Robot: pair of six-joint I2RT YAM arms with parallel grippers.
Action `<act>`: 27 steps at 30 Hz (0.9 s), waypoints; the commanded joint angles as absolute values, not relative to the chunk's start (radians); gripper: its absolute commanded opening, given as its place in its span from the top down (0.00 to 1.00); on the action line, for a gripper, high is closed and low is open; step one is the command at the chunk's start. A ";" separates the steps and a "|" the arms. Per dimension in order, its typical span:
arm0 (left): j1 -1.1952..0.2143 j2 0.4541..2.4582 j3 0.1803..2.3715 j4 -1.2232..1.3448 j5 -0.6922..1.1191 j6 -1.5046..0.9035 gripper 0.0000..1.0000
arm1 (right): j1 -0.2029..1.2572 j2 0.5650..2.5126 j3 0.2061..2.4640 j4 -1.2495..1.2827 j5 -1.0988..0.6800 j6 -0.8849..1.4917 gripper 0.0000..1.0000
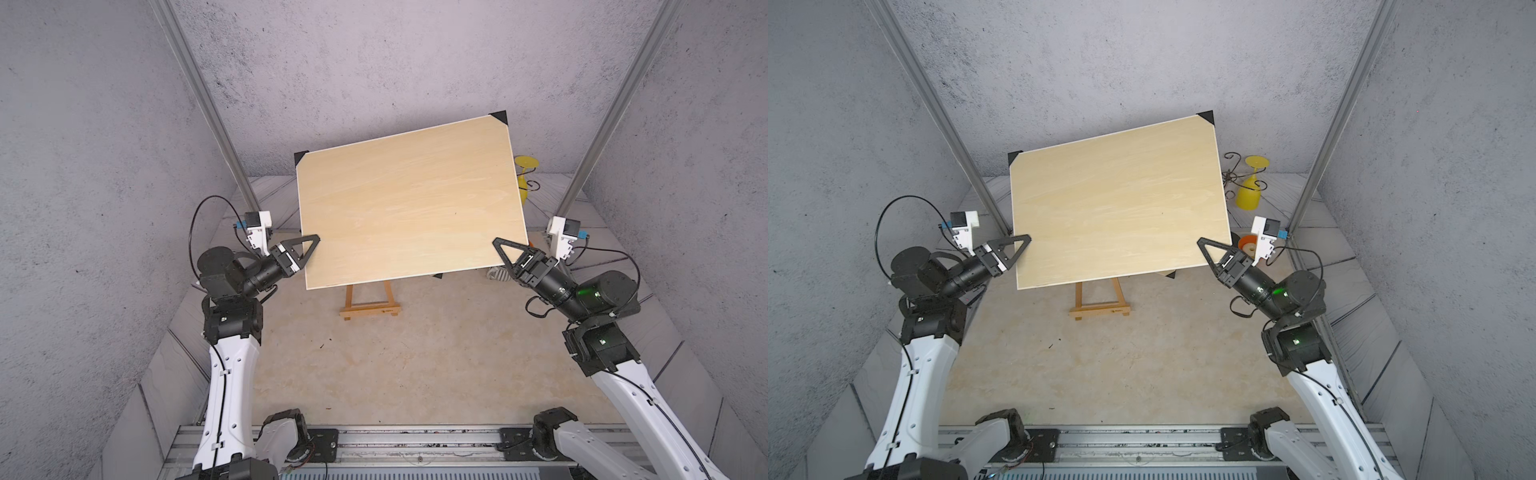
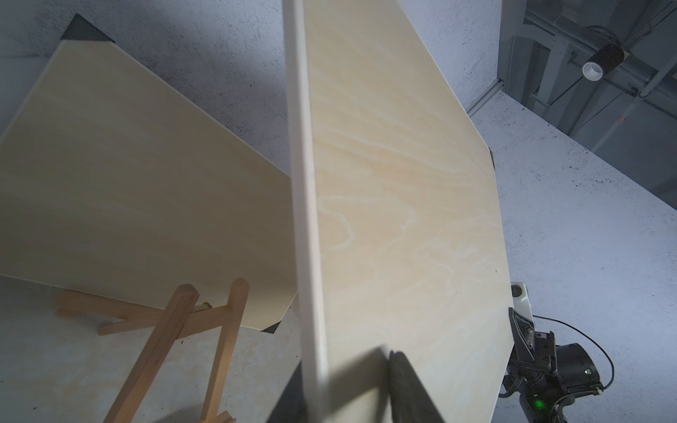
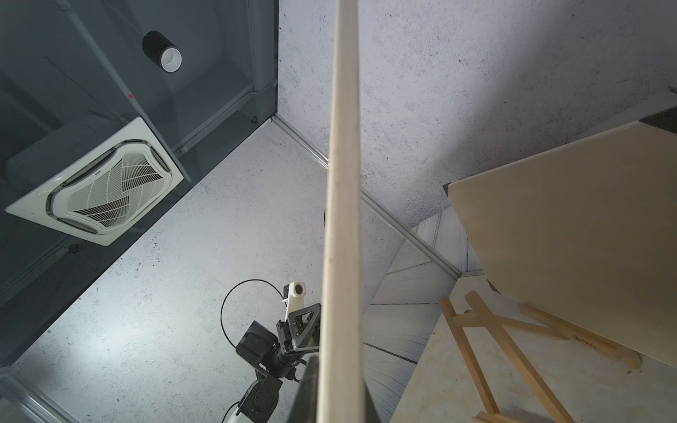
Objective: Assemble the easel
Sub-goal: Place the drawing board on the easel.
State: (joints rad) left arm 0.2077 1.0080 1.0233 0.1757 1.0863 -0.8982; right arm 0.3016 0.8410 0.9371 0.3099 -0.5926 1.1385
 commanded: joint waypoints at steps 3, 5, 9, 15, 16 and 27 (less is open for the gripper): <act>0.193 0.948 1.033 0.384 1.180 -0.878 0.76 | 0.308 0.861 0.911 0.323 -0.590 0.957 0.90; 0.192 0.942 1.038 0.426 1.203 -0.909 0.76 | 0.308 0.874 0.911 0.289 -0.571 0.938 0.90; 0.193 0.916 1.064 0.382 1.233 -0.887 0.76 | 0.295 0.908 0.837 0.502 -0.601 1.043 1.00; 0.193 0.912 1.144 0.365 1.270 -0.923 0.64 | 0.275 0.903 0.834 0.692 -0.646 1.202 1.00; 0.193 0.917 1.161 0.347 1.270 -0.916 0.62 | 0.273 0.908 0.837 0.721 -0.646 1.238 1.00; 0.190 0.960 1.261 0.381 1.280 -1.060 0.52 | 0.227 1.006 0.851 0.984 -0.712 1.415 1.00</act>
